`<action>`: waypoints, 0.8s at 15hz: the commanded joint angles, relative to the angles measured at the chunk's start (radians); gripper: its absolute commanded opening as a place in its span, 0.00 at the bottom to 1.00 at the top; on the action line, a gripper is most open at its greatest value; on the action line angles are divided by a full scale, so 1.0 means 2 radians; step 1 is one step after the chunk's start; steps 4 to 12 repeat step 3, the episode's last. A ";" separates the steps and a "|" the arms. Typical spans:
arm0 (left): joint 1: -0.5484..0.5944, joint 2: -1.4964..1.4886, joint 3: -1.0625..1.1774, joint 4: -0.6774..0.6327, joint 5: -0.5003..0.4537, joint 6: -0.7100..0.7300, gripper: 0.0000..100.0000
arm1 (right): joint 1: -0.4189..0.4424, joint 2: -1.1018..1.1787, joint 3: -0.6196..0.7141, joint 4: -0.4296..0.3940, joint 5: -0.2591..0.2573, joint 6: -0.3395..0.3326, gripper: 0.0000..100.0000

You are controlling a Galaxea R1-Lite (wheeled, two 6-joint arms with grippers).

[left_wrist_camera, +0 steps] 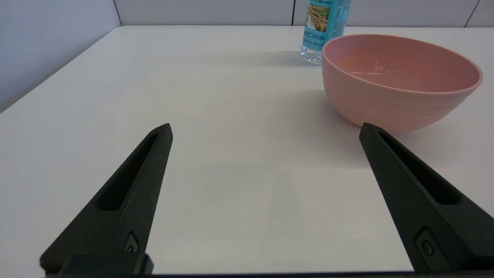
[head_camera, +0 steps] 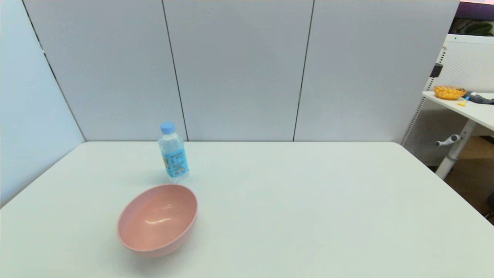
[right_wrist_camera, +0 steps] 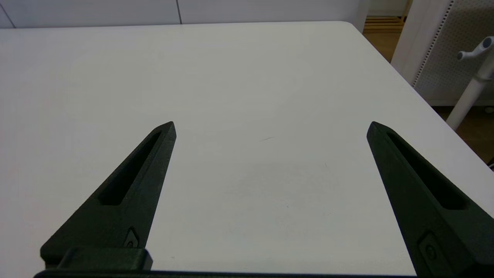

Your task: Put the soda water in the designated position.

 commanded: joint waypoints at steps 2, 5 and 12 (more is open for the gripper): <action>0.000 0.002 0.000 0.000 0.000 0.000 1.00 | 0.001 0.001 0.000 0.001 -0.001 0.004 1.00; 0.000 0.002 0.000 0.000 0.000 0.000 1.00 | 0.000 0.001 0.000 0.001 -0.001 0.004 1.00; 0.000 0.002 0.000 0.000 0.000 0.000 1.00 | 0.000 0.001 0.000 0.001 -0.001 0.004 1.00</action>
